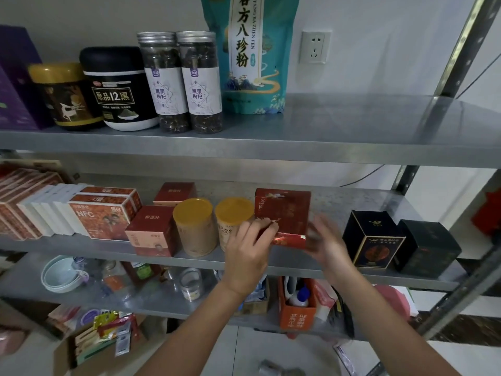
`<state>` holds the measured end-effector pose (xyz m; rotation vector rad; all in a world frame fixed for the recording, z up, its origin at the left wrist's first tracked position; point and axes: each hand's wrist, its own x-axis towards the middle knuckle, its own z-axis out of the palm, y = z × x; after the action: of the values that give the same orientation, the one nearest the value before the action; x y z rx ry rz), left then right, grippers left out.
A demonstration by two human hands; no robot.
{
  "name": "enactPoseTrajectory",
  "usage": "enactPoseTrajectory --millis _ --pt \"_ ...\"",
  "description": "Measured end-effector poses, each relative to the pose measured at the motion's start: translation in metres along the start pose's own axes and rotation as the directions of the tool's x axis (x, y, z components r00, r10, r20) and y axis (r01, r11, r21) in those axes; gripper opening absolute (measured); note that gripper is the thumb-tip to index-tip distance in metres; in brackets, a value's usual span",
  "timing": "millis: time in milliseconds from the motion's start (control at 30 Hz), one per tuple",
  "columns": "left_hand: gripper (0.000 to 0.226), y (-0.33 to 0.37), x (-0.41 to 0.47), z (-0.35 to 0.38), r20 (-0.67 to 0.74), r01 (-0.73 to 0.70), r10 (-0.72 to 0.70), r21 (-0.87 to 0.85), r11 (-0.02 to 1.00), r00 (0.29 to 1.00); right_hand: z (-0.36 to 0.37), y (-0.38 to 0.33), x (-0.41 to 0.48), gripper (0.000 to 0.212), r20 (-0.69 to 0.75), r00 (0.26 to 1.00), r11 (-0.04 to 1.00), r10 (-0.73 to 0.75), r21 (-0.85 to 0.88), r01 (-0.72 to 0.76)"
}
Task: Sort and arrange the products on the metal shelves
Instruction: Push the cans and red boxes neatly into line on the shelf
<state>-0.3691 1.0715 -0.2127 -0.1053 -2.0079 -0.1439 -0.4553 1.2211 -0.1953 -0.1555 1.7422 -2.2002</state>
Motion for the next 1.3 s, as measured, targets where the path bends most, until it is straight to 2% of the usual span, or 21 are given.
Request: enactPoseTrajectory --millis 33,67,133,233,300,333,367,433,467,500,533,600,667,700,767,867,967,1067,1167,1233,1300 --pt "0.021 0.003 0.001 0.002 -0.009 -0.012 0.013 0.019 1.0 1.0 -0.002 -0.001 -0.004 0.034 0.073 0.992 0.982 0.1 0.151 -0.11" --pt "0.019 0.006 0.001 0.004 -0.009 -0.029 0.03 0.04 0.999 1.0 -0.005 -0.002 -0.009 0.044 0.145 0.981 0.966 0.126 0.208 -0.155" --pt "0.016 0.016 0.001 0.007 0.006 -0.06 0.059 0.073 0.996 0.998 -0.007 -0.004 -0.016 0.047 0.236 0.969 0.968 0.078 0.214 -0.13" --pt "0.025 0.032 0.003 0.009 0.092 -0.058 0.051 0.072 0.996 0.994 -0.013 -0.007 -0.017 0.042 0.217 0.975 0.979 0.04 0.185 -0.081" --pt "0.036 0.041 0.004 0.009 0.218 0.054 -0.041 -0.054 0.997 0.975 -0.024 -0.012 -0.017 0.045 0.212 0.977 0.989 0.038 0.133 -0.067" --pt "0.042 0.044 0.005 0.008 0.291 0.192 -0.139 -0.162 0.968 0.946 -0.031 -0.015 -0.017 0.05 0.225 0.974 0.993 0.035 0.1 -0.059" --pt "0.05 0.048 0.007 0.005 0.381 0.385 -0.268 -0.274 0.881 0.885 -0.039 -0.018 -0.017 0.058 0.241 0.97 0.997 0.032 0.062 -0.048" --pt "0.069 0.053 0.014 0.0 0.531 0.733 -0.511 -0.409 0.544 0.676 -0.053 -0.027 -0.019 0.076 0.298 0.954 0.999 0.034 -0.025 -0.028" --pt "0.079 0.052 0.019 -0.001 0.565 0.818 -0.593 -0.433 0.379 0.574 -0.06 -0.031 -0.02 0.082 0.343 0.938 0.995 0.043 -0.094 -0.011" --pt "0.087 0.049 0.026 -0.002 0.57 0.85 -0.646 -0.454 0.267 0.507 -0.067 -0.036 -0.022 0.084 0.391 0.919 0.984 0.055 -0.177 0.017" --pt "0.09 0.044 0.032 -0.004 0.572 0.858 -0.668 -0.469 0.208 0.475 -0.073 -0.041 -0.023 0.083 0.431 0.9 0.965 0.066 -0.258 0.053" --pt "0.081 0.03 0.04 -0.008 0.621 0.868 -0.634 -0.465 0.175 0.461 -0.083 -0.048 -0.026 0.077 0.501 0.861 0.927 0.09 -0.359 0.112" --pt "0.054 0.019 0.04 -0.009 0.726 0.893 -0.532 -0.424 0.153 0.436 -0.09 -0.051 -0.029 0.072 0.526 0.843 0.913 0.111 -0.39 0.123" --pt "0.041 0.015 0.037 -0.01 0.752 0.898 -0.504 -0.419 0.133 0.425 -0.092 -0.049 -0.031 0.069 0.507 0.856 0.914 0.1 -0.387 0.123" --pt "0.024 0.013 0.028 -0.011 0.729 0.89 -0.549 -0.45 0.068 0.41 -0.093 -0.042 -0.034 0.06 0.402 0.915 0.937 0.036 -0.332 0.109" --pt "0.018 0.016 0.011 -0.009 0.672 0.88 -0.663 -0.473 -0.041 0.33 -0.095 -0.021 -0.036 0.058 0.23 0.973 0.972 -0.018 -0.224 0.071" --pt "0.021 0.021 -0.005 -0.01 0.672 0.88 -0.696 -0.458 -0.122 0.253 -0.093 -0.003 -0.04 0.046 0.167 0.985 0.983 -0.048 -0.167 0.076" --pt "0.041 0.021 -0.01 -0.016 0.693 0.882 -0.678 -0.45 -0.139 0.246 -0.089 0.003 -0.042 0.036 0.115 0.993 0.993 -0.036 -0.112 0.049" --pt "0.059 0.014 -0.006 -0.027 0.738 0.871 -0.598 -0.475 -0.128 0.314 -0.086 0.001 -0.039 0.037 0.104 0.995 1.0 -0.006 -0.03 0.009" --pt "0.062 0.01 -0.002 -0.032 0.764 0.876 -0.538 -0.473 -0.092 0.356 -0.084 -0.002 -0.034 0.037 0.089 0.996 0.999 0.027 0.016 -0.028" --pt "0.058 0.011 0.001 -0.034 0.735 0.882 -0.557 -0.471 -0.01 0.386 -0.08 -0.003 -0.03 0.038 0.087 0.993 0.996 0.077 0.032 -0.08"
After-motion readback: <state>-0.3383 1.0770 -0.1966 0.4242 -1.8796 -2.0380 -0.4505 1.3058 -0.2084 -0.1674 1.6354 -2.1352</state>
